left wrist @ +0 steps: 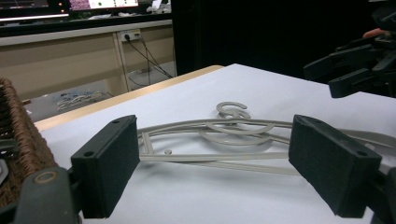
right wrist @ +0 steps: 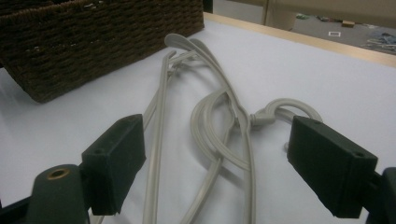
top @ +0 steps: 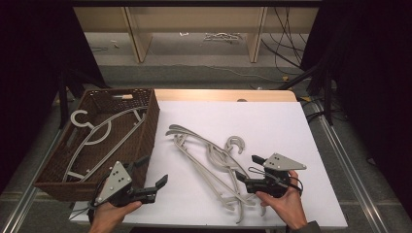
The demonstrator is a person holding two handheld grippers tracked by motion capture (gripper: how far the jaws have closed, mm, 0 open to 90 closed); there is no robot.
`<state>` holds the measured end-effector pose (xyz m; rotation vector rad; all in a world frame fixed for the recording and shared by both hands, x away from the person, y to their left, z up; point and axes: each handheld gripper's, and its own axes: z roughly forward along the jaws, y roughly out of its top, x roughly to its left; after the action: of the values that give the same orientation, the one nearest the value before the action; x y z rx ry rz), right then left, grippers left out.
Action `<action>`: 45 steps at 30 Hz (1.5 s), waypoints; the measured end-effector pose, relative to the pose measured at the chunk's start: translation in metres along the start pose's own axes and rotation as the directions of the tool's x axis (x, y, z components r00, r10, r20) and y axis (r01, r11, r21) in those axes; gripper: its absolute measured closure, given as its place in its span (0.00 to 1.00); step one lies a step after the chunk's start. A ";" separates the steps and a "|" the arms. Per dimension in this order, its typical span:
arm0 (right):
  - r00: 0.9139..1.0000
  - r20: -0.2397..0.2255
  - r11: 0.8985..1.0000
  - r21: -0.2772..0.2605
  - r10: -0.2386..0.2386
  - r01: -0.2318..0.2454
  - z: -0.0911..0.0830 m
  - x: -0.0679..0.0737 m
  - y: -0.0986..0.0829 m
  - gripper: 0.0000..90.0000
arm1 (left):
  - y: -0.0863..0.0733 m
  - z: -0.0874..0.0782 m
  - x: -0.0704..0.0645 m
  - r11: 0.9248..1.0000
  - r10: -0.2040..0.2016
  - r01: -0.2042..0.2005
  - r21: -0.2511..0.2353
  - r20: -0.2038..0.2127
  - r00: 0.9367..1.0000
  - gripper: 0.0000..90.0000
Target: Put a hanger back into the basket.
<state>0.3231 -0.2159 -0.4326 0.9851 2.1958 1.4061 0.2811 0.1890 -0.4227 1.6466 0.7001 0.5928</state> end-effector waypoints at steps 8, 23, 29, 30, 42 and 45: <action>1.000 0.014 0.996 0.090 -0.024 0.022 0.009 -0.005 -0.002 0.26 | -0.002 0.001 0.000 1.000 0.011 -0.011 0.007 0.009 1.000 0.18; 0.999 0.036 0.948 0.318 -0.010 -0.002 0.036 -0.023 -0.011 0.50 | -0.004 0.003 -0.002 0.999 0.029 -0.029 0.022 0.023 0.999 0.18; 1.000 0.020 0.919 0.394 -0.011 0.002 0.051 -0.027 -0.010 0.60 | -0.004 0.004 -0.002 0.999 0.029 -0.029 0.025 0.024 0.999 0.18; 0.999 0.019 0.917 0.398 -0.027 0.017 0.055 -0.028 -0.010 0.62 | -0.004 0.004 -0.002 0.999 0.028 -0.029 0.026 0.024 0.999 0.18; 0.999 0.028 0.887 0.461 -0.032 0.016 0.074 -0.035 -0.005 0.73 | -0.005 0.004 -0.003 0.998 0.041 -0.043 0.039 0.034 0.999 0.18; 0.999 0.026 0.886 0.464 -0.038 0.022 0.076 -0.036 -0.005 0.74 | -0.005 0.005 -0.003 0.999 0.036 -0.037 0.033 0.033 0.999 0.18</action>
<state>0.3936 -0.1940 -0.4731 1.1064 2.5692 0.8479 0.2817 0.1840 -0.4281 1.6992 0.6605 0.5813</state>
